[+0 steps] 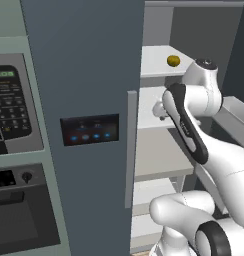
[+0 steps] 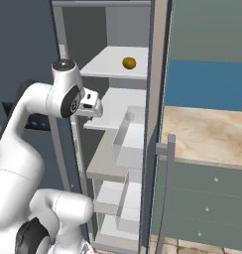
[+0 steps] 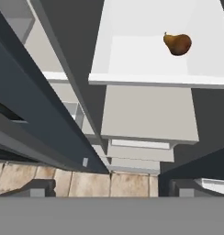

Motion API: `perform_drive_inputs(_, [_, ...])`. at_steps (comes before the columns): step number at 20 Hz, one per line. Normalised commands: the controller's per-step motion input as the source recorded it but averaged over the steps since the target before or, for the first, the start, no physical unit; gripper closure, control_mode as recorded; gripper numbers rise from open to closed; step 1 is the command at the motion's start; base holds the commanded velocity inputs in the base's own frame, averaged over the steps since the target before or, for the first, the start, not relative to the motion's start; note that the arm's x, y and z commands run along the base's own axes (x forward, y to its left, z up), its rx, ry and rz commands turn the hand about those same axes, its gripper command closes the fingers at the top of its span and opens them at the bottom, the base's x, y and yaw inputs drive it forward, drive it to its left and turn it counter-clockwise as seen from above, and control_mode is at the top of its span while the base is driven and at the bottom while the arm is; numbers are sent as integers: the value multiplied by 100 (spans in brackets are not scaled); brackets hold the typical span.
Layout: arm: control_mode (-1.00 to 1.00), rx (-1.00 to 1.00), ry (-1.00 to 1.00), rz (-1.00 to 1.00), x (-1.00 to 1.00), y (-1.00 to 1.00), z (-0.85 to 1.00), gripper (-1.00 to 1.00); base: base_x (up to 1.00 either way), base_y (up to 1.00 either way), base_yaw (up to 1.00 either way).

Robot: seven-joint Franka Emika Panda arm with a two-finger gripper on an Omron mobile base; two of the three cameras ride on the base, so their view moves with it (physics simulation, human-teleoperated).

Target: Pick the orange and pear from the fridge and place them inside the tupperware on the counter.

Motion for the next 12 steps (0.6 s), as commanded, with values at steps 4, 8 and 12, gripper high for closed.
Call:
perform_drive_inputs(4, [-100, 0, -3, 0, 0, -22, -3, -100, 0, 0, 0])
perform_drive_inputs(8, [-100, 0, -11, -2, 0, -11, 35, -100, 0, 0, 0])
perform_drive_inputs(12, [-100, 0, -10, -2, 0, -7, 47, -100, 0, 0, 0])
